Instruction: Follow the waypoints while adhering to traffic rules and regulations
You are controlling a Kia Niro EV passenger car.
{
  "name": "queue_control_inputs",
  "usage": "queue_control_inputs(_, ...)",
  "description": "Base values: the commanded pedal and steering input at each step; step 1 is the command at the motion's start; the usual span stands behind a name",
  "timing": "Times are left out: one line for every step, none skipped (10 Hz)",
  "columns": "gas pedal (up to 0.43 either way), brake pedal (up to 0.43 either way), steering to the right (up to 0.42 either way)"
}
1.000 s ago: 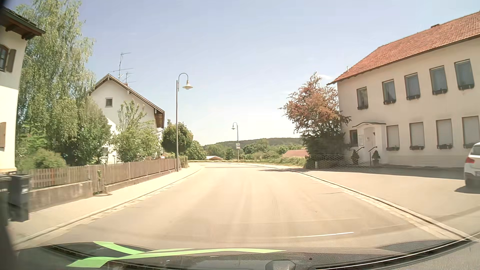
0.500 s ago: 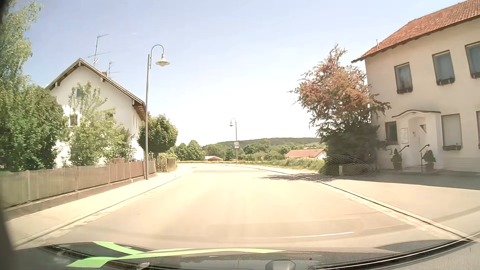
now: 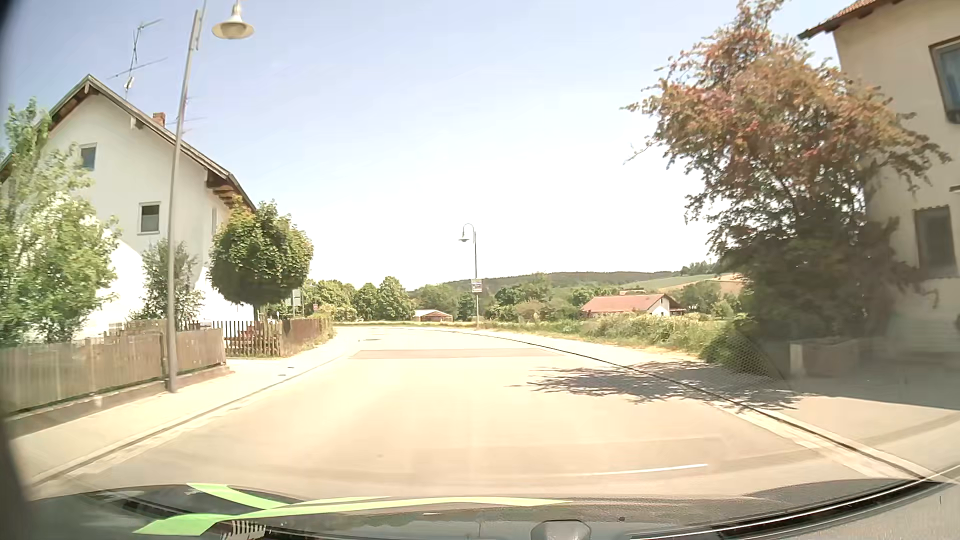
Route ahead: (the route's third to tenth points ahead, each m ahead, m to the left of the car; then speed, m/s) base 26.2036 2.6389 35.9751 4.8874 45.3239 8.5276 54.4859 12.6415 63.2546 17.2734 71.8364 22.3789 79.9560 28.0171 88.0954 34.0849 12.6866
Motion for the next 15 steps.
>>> queue_control_inputs(0.087, 0.000, -0.041)
queue_control_inputs(0.087, 0.000, -0.042)
queue_control_inputs(0.087, 0.000, -0.042)
queue_control_inputs(0.087, 0.000, -0.039)
queue_control_inputs(0.087, 0.000, -0.039)
queue_control_inputs(0.087, 0.000, -0.039)
queue_control_inputs(0.087, 0.000, -0.039)
queue_control_inputs(0.087, 0.000, -0.040)
queue_control_inputs(0.087, 0.000, -0.041)
queue_control_inputs(0.087, 0.000, -0.042)
queue_control_inputs(0.087, 0.000, -0.041)
queue_control_inputs(0.087, 0.000, -0.041)
queue_control_inputs(0.098, 0.000, -0.041)
queue_control_inputs(0.098, 0.000, -0.040)
queue_control_inputs(0.110, 0.000, -0.040)
